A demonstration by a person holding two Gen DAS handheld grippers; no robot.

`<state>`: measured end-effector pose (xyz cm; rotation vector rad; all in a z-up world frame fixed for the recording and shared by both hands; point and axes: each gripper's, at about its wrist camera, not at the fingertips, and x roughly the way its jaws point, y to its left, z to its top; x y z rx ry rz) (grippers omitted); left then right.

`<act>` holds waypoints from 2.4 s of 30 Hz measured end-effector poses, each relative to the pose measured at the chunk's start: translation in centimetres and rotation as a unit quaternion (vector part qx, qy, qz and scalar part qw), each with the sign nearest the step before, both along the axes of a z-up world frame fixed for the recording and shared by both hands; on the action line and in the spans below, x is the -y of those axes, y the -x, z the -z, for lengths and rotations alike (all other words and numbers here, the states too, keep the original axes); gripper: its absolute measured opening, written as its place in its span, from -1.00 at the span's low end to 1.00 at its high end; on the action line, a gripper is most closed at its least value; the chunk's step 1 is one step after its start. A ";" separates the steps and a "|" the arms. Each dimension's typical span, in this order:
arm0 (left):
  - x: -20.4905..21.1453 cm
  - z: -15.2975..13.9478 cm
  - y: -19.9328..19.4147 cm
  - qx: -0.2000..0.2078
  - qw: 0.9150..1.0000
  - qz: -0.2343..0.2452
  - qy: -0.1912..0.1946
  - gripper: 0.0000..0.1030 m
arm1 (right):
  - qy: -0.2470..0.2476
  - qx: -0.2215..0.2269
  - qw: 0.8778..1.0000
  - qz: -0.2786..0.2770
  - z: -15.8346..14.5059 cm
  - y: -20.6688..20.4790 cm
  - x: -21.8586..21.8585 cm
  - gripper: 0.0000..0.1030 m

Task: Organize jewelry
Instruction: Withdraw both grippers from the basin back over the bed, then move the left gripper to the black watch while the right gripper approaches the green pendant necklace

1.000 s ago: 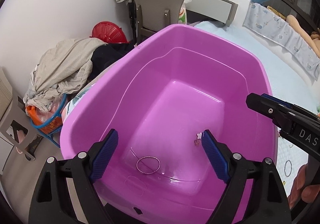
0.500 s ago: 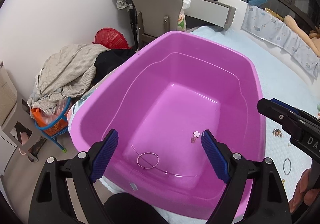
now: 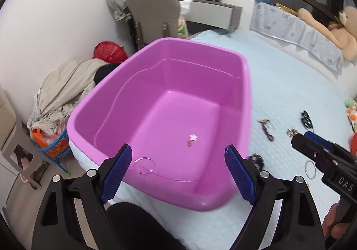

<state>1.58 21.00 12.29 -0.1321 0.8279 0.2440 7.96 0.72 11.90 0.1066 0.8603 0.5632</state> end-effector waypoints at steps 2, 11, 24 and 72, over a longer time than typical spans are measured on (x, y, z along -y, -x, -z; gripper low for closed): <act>1.5 -0.3 0.4 0.005 1.000 0.012 -0.005 0.66 | -0.006 -0.001 1.000 0.018 0.3 0.9 2.2 0.08; 9.0 0.2 1.9 0.016 0.996 0.090 -0.009 0.69 | 0.014 -0.011 0.994 0.104 2.7 5.7 12.2 0.18; 16.5 5.9 1.5 -0.023 0.988 0.155 -0.006 0.73 | 0.034 -0.067 0.978 0.195 9.2 11.2 21.8 0.18; 14.1 19.4 -8.1 -0.099 0.991 0.089 -0.015 0.73 | 0.116 -0.139 0.961 0.210 19.8 8.2 16.5 0.18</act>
